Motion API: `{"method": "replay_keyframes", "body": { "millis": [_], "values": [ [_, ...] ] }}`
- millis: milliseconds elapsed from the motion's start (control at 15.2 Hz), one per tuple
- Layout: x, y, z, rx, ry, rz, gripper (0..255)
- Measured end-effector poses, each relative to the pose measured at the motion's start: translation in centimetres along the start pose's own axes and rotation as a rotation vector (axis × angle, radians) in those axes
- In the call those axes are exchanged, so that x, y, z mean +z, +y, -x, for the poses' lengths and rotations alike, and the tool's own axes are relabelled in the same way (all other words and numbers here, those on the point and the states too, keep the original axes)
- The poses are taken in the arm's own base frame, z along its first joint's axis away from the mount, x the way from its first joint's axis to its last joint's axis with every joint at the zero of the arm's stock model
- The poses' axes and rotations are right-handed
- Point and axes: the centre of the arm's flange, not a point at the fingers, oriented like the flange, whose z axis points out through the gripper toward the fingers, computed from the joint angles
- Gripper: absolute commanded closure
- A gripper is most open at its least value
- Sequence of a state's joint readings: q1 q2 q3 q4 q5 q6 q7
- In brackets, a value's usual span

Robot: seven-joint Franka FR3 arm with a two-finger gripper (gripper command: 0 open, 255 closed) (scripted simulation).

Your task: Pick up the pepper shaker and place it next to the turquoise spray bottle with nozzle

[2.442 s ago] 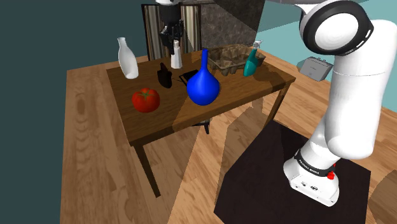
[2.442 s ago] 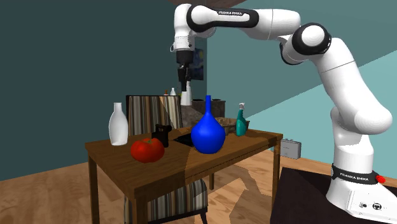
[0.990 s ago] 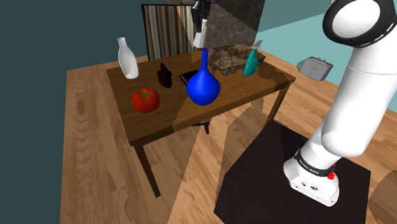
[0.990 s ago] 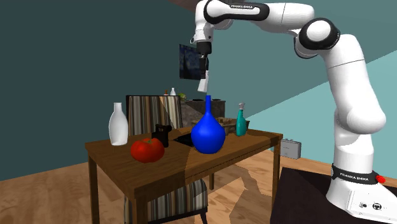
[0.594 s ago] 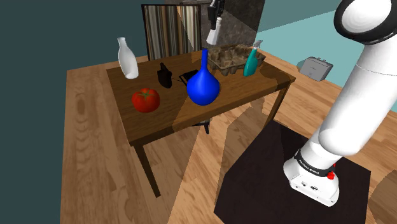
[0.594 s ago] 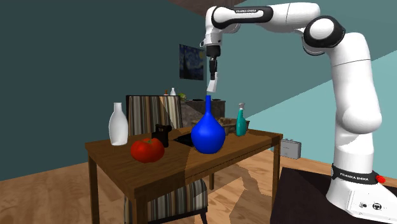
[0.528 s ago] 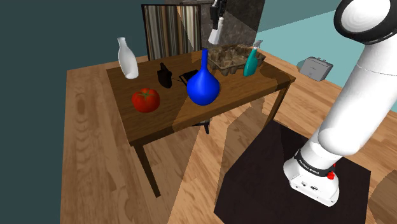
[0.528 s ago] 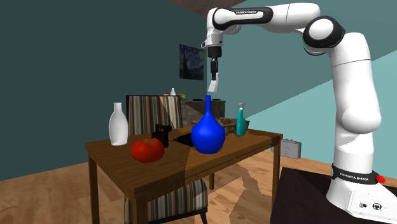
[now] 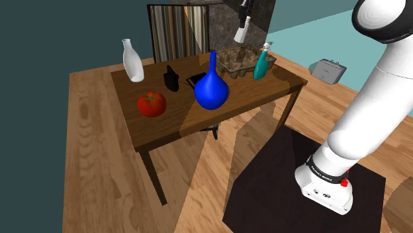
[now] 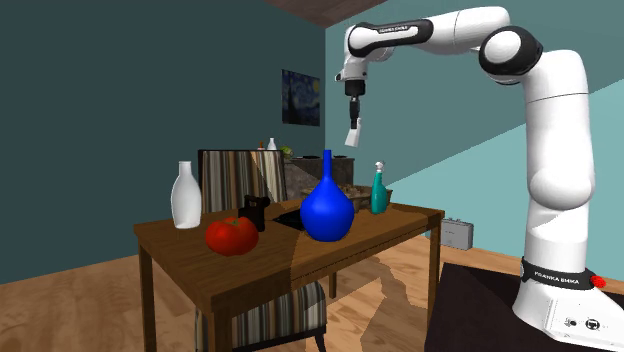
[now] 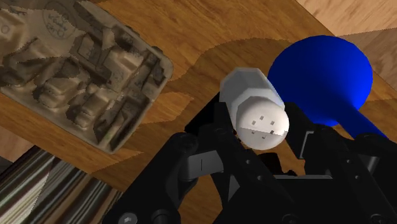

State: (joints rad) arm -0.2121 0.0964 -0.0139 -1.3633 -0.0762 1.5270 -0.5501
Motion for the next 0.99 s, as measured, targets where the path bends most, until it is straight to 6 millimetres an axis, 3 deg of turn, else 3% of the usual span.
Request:
{"method": "replay_keyframes", "body": {
  "millis": [396,990],
  "values": [
    [0.0,6.9,4.0,0.000,0.000,0.000,255],
    [1.6,17.2,9.9,0.001,0.000,0.000,255]
  ]
}}
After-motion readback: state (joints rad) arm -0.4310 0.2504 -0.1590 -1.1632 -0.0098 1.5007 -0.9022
